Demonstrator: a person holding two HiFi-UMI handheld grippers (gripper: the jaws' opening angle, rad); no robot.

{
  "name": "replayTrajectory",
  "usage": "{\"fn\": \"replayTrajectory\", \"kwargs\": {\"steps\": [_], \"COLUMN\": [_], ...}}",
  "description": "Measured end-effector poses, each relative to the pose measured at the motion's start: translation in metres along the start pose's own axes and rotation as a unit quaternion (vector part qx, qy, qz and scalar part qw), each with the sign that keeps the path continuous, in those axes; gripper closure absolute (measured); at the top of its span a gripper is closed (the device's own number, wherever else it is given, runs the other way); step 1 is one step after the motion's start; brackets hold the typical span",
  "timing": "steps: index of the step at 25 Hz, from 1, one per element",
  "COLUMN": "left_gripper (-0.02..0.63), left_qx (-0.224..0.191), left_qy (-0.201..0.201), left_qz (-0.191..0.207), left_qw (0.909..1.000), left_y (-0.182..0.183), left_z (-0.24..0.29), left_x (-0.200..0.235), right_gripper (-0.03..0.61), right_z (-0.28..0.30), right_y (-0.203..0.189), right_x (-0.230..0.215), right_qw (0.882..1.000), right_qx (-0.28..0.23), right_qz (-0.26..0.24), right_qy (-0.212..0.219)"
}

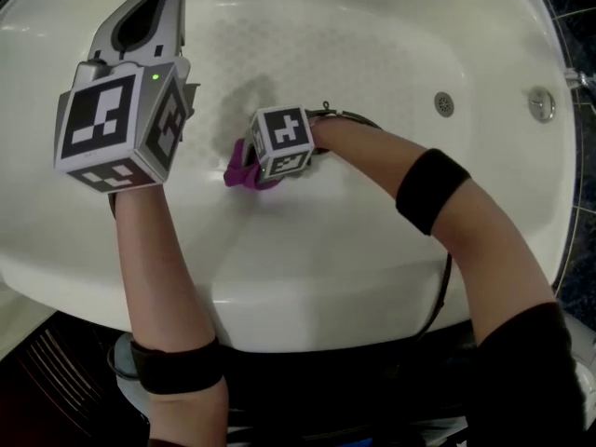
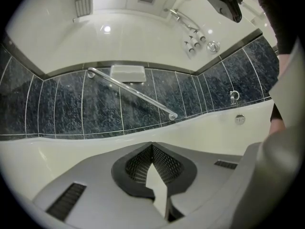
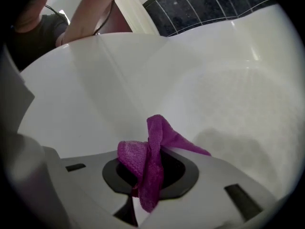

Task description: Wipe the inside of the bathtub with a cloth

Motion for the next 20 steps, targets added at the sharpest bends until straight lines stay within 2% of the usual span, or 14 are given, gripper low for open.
{"fn": "replayTrajectory", "kwargs": {"steps": [2,5,9,13,17,20], "left_gripper": [0.614,0.614,0.614,0.614,0.614,0.614], "left_qx": [0.003,0.002,0.003,0.007,0.009,0.002], "left_qy": [-0.005,-0.012,-0.017,-0.031,-0.099,-0.173], "left_qz": [0.004,0.003,0.002,-0.004,0.014,0.027], "left_qw": [1.0,0.9999,0.9999,0.9995,0.995,0.9846], "left_y": [0.002,0.001,-0.002,-0.009,-0.009,0.004], "left_z": [0.003,0.006,0.006,0.005,0.009,0.012], "left_x": [-0.002,-0.007,-0.008,-0.017,-0.053,-0.096], "right_gripper": [0.486,0.486,0.486,0.486,0.486,0.486], "right_z": [0.027,0.051,0.05,0.041,0.019,-0.006], "right_y": [0.009,0.004,-0.003,-0.022,-0.059,-0.102], "right_x": [0.0,0.002,0.002,0.02,0.04,0.061], "right_qw": [1.0,0.999,0.999,0.998,0.995,0.991], "right_qx": [0.015,0.032,0.025,0.045,0.078,0.106], "right_qz": [-0.011,-0.019,0.003,0.019,0.04,0.068], "right_qy": [0.021,0.036,0.04,0.05,0.051,0.049]}}
Point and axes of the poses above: the fingertips, and each gripper's own axes: z forward along the fingers, x to its left, y out of its top, the point moved 1 cm from there along -z, backward along the fingers, and after that the axes turned 8 degrees about -x, right-handed, at the moved point
